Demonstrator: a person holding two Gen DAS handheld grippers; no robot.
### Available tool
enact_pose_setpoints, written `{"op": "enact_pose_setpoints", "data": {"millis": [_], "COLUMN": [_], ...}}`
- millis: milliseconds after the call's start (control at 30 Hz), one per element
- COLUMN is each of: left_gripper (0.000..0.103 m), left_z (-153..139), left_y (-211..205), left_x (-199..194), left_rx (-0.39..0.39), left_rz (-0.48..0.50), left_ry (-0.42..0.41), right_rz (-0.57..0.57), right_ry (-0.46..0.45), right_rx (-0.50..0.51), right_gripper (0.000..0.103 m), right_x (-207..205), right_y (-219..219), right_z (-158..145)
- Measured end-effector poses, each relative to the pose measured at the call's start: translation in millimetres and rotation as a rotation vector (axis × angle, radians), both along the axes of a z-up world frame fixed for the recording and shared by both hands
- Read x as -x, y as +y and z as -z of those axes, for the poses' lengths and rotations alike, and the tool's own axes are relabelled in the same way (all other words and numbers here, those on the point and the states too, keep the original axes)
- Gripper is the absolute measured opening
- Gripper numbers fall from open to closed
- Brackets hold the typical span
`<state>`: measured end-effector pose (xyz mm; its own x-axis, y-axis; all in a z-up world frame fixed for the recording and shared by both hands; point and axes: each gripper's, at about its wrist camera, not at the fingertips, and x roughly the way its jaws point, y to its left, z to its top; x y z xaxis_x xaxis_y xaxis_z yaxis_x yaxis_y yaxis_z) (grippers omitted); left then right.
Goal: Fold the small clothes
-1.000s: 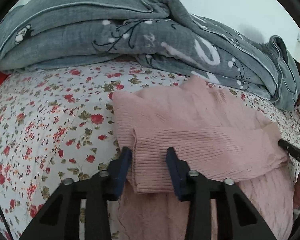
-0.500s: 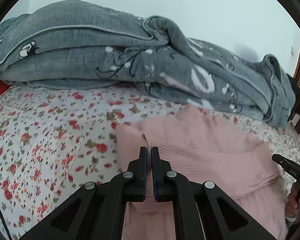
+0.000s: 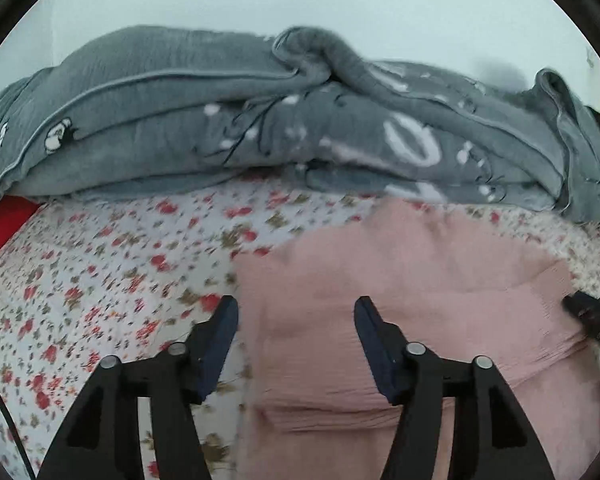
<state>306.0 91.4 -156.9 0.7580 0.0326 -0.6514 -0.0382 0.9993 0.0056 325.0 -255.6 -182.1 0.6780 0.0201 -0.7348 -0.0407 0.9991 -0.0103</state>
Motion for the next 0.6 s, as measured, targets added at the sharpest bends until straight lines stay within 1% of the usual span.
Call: {"op": "enact_pose_setpoints", "data": {"millis": [33, 100, 167, 200, 233, 267, 367, 467, 600], "left_gripper": [0.059, 0.059, 0.060, 0.061, 0.061, 0.064, 0.068, 0.071, 0.074], "left_z": [2.8, 18.5, 37.9, 41.5, 41.0, 39.2, 40.8, 41.5, 45.6], "left_y": [-3.6, -11.7, -17.4, -18.6, -18.0, -17.6, -18.9, -15.6, -7.4], "left_x": [-1.6, -8.6, -16.9, -18.6, -18.9, -17.9, -16.8, -17.8, -22.7], "left_rx": [-0.011, -0.028, -0.065, -0.070, -0.068, -0.069, -0.089, -0.072, -0.018], "left_rz": [0.000, 0.009, -0.005, -0.009, -0.012, -0.024, -0.040, -0.045, -0.052], "left_ry": [0.010, 0.052, 0.111, 0.123, 0.123, 0.112, 0.113, 0.114, 0.129], "right_rz": [0.000, 0.001, 0.000, -0.002, -0.005, -0.005, -0.002, -0.001, 0.001], "right_ry": [0.000, -0.004, -0.003, -0.003, -0.006, -0.009, -0.011, -0.009, -0.009], "right_rx": [0.011, 0.029, 0.043, 0.048, 0.053, 0.055, 0.056, 0.031, -0.005], "right_gripper": [0.039, 0.039, 0.039, 0.039, 0.039, 0.039, 0.039, 0.040, 0.040], "right_x": [-0.1, 0.6, 0.2, 0.5, 1.0, 1.3, 1.3, 1.0, 0.9], "right_y": [1.1, 2.6, 4.3, 5.3, 6.0, 6.4, 6.7, 3.6, -0.7], "right_z": [0.4, 0.6, 0.9, 1.0, 0.8, 0.6, 1.0, 1.4, 1.1]}}
